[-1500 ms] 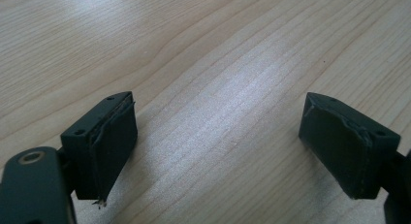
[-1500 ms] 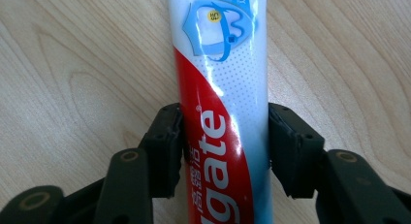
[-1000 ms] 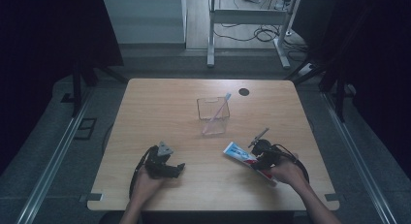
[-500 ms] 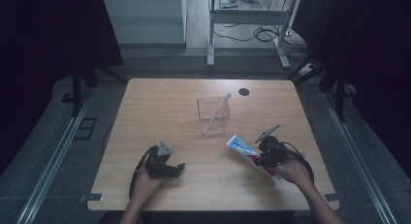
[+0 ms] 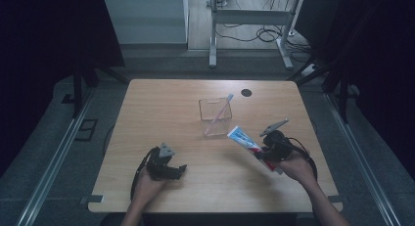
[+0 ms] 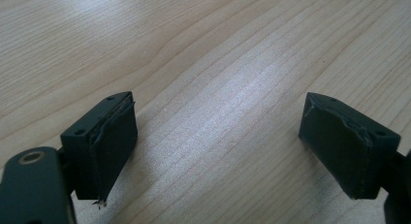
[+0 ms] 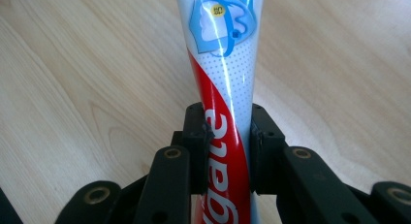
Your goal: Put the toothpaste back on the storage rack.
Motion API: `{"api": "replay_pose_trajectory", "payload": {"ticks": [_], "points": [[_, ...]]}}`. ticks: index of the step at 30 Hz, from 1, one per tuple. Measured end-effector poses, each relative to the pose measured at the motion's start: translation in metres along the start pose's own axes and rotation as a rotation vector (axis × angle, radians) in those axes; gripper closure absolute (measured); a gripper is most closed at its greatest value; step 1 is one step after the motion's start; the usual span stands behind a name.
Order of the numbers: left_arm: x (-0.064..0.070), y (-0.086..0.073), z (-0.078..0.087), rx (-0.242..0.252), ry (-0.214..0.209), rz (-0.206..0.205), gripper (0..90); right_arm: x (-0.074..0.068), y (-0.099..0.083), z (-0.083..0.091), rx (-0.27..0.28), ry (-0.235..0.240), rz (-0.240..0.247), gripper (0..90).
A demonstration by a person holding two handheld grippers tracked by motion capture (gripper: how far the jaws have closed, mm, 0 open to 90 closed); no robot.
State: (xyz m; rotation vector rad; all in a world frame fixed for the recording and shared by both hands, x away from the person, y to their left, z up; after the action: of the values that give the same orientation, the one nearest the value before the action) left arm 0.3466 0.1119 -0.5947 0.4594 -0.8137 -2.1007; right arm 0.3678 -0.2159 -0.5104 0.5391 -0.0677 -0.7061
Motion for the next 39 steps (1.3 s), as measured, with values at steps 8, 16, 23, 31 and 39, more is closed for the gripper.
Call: {"api": "replay_pose_trajectory", "payload": {"ticks": [8,16,23,31,39], "points": [[0.0,0.0,0.0,0.0,0.001,0.001,13.8,0.002,0.016,0.008,0.058,0.002,-0.005,72.7],[0.0,0.0,0.0,0.0,0.001,0.001,13.8,0.002,0.035,0.012,0.107,0.0,-0.008,72.7],[0.0,0.0,0.0,0.001,0.001,0.002,13.8,0.002,0.049,0.013,0.143,0.0,-0.005,72.7],[0.0,0.0,0.0,0.0,0.001,0.001,13.8,0.004,0.063,0.014,0.183,0.0,-0.008,72.7],[0.0,0.0,0.0,-0.001,0.001,0.0,13.8,0.005,0.083,0.018,0.24,0.0,-0.002,72.8]]}}
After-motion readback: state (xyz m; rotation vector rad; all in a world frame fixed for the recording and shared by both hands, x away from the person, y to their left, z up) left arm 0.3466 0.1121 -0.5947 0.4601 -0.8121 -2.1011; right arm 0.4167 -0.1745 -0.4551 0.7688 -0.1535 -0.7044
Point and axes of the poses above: each handheld gripper's, and its own axes: z roughly backward along the jaws, y roughly out of its top, x roughly to its right, the point moved 7 cm from there along -z, roughly forward along the jaws, and after that the axes turned 5 degrees about y, right-handed, at the moved point
